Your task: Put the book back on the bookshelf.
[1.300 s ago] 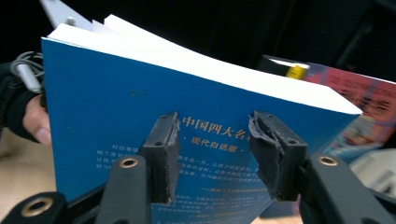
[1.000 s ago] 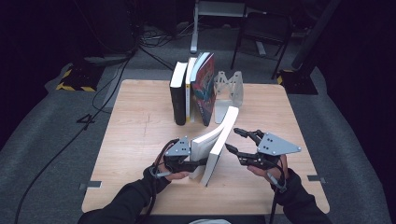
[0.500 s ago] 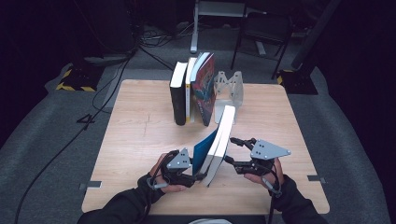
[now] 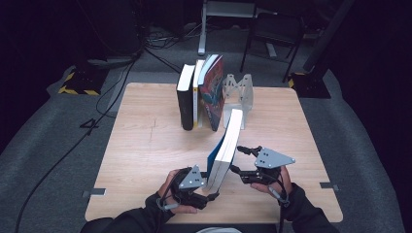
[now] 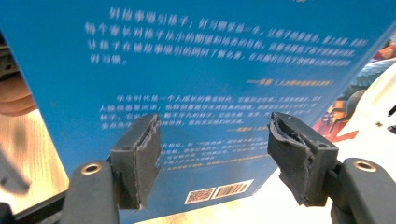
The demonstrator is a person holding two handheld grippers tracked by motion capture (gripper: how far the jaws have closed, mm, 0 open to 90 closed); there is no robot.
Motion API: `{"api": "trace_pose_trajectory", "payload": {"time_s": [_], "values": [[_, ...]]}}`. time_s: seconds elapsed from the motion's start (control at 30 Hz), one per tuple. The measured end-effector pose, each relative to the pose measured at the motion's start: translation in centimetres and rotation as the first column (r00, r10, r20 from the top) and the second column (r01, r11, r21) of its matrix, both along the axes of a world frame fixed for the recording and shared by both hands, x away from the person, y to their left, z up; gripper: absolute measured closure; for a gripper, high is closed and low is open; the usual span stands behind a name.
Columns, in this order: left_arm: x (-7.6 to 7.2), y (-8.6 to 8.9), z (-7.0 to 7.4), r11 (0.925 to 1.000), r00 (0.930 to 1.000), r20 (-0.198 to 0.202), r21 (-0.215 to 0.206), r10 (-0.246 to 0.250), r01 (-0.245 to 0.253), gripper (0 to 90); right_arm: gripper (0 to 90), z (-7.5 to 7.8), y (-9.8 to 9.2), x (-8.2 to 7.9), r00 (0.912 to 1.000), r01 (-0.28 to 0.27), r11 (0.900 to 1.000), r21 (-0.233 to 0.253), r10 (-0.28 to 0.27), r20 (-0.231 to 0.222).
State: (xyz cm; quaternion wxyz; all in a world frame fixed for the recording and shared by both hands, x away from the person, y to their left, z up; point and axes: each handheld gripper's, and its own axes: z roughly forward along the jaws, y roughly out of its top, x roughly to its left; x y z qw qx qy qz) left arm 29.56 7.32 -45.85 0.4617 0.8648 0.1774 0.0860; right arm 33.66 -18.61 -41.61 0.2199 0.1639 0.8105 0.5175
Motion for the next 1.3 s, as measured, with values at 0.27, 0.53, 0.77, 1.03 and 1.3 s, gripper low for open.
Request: {"api": "trace_pose_trajectory", "payload": {"time_s": [0.27, 0.53, 0.77, 1.03, 1.3], "values": [[0.7, -1.6, -1.6, 0.9857, 0.9883, 0.002, -0.073, 0.153, -0.152, 18.3, 33.6, -0.6, 0.6, 0.1, 0.9999, 0.005, 1.0, 0.001, -0.005, -0.009], [1.2, -1.9, -2.1, 0.9693, 0.9727, 0.03, -0.097, 0.23, -0.226, 27.7, 31.7, -1.0, 0.7, 0.2, 0.9999, 0.008, 1.0, -0.006, -0.008, -0.012], [1.1, -1.1, -1.6, 0.9765, 0.9764, 0.061, -0.073, 0.207, -0.203, 39.4, 31.5, -1.1, 0.5, 0.6, 0.9994, 0.009, 1.0, 0.0, -0.009, -0.034], [1.9, 1.3, -1.3, 0.9783, 0.9777, 0.055, -0.055, 0.203, -0.2, 58.8, 31.4, -1.2, -0.5, 1.7, 0.9978, 0.063, 0.998, -0.009, -0.063, -0.023], [3.0, 3.6, -0.9, 0.996, 0.9955, 0.036, -0.015, 0.088, -0.088, 58.8, 30.8, -1.6, -2.1, 2.9, 0.993, 0.111, 0.994, -0.011, -0.111, -0.039]]}}
